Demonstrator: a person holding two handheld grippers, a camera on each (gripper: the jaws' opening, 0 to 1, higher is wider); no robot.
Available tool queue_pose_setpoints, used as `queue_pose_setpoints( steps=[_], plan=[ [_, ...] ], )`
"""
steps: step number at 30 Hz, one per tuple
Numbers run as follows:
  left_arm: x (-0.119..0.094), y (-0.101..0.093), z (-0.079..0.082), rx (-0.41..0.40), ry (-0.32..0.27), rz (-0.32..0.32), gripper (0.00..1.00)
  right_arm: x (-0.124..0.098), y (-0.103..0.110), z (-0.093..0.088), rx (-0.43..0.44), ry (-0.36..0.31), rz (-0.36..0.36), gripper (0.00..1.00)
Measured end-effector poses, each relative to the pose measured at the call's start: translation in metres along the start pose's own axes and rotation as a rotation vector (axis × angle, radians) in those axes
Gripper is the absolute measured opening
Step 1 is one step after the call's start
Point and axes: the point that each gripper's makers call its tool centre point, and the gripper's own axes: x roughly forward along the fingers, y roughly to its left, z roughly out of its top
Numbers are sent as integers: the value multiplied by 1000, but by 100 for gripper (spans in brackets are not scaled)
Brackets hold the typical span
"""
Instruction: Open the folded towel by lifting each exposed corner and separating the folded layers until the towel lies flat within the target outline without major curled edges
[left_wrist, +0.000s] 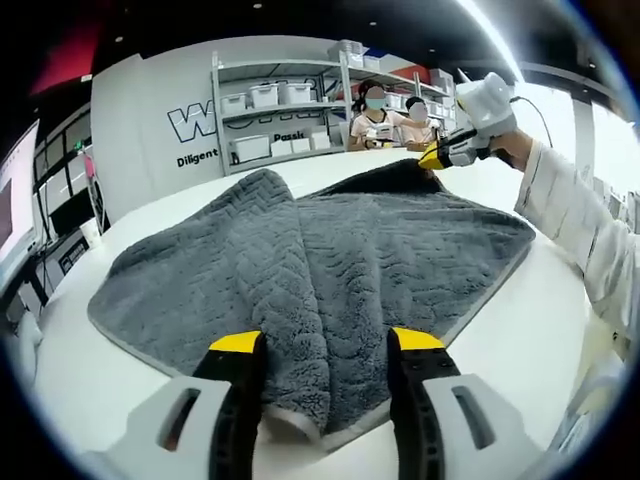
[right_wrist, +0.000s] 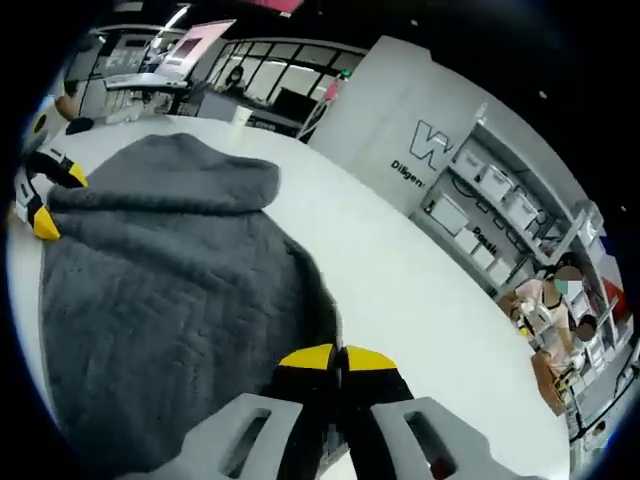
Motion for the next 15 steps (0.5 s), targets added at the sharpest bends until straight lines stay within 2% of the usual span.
queue_pose_setpoints(
  steps=[3,7,15],
  plan=[
    [0,0,1,12,7,-1,48,2,-23,6,3,0,-34,0],
    [0,-1,2,29,17,1,48,12,-39,5,-8,29,-54,0],
    [0,-2,2,43,25,5,47,27,-48,-5,-5,71,-56,0]
  ],
)
